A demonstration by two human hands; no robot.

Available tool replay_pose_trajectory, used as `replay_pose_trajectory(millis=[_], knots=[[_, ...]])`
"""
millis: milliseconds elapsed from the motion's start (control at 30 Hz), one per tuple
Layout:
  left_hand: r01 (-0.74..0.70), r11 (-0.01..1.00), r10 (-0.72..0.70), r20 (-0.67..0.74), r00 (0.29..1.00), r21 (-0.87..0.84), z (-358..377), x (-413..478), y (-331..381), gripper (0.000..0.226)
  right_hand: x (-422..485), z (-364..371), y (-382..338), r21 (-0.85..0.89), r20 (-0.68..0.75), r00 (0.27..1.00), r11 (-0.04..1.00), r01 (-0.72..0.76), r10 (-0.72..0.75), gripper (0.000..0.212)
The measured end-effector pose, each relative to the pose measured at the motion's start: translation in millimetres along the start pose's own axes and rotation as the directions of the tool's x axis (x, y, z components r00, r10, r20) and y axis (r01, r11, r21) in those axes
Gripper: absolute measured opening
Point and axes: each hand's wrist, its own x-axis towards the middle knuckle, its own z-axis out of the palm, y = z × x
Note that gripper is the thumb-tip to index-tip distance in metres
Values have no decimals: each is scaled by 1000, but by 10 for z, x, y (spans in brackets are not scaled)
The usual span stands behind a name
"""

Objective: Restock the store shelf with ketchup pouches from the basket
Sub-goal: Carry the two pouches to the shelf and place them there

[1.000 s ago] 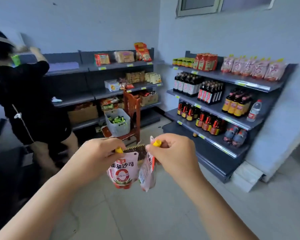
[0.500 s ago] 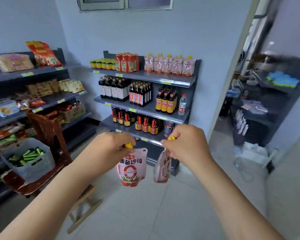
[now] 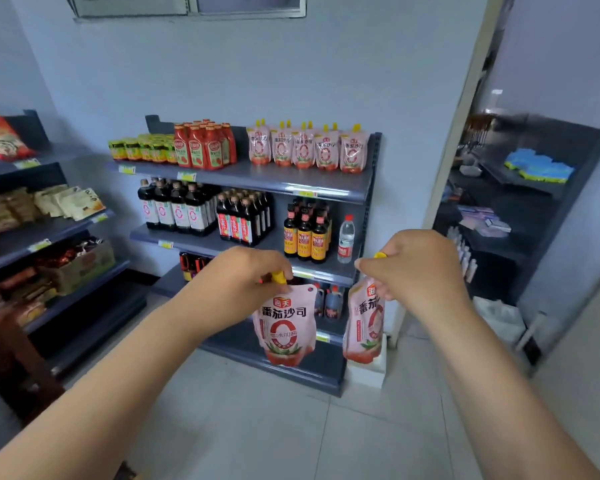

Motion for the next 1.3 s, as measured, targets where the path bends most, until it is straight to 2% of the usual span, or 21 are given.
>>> replay_pose_trajectory(millis=[300,433,567,800,867,967,1033,1100,1200,1300], knots=[[27,999,-27,-2,1000,-22,1,1169,-1235,9,1529,665,-103,61,-82,994,995,81,-76,52],[21,1000,-21,-16,1000,2,-85,1554,-1881,10,2120,1144,-172,76,-104,994,996,53,-45,48],[87,982,-98,-61,993,-167,-221,1936,-2593,13,2624,1629,-322,72,-144,989,997,42,-32,30],[41,951,-57,-43,997,-307,-574,2838,-3618,13,3467,2313,-742,48,-191,981,998,28,-19,41],[18,953,-38,-59,998,-302,-644,3157,-3878,15,3712,2463,-824,56,-202,979,998,35,-23,45],[2,959,-22,-67,998,-283,-695,3675,-4240,15,4105,2652,-894,98,-225,974,995,28,-5,38],[-7,969,-11,-73,997,-248,-702,4041,-4460,14,4386,2752,-927,43,-235,971,998,44,-33,35],[-4,976,-13,-76,997,-219,-697,4394,-4700,15,4667,2855,-953,17,-239,969,997,70,-64,34],[23,982,-45,-117,992,-190,-671,4872,-5043,17,5074,3009,-978,71,-229,970,993,98,-80,32],[53,986,-69,-97,993,-155,-590,5304,-5340,16,5437,3152,-1002,96,-231,970,990,104,-79,35]])
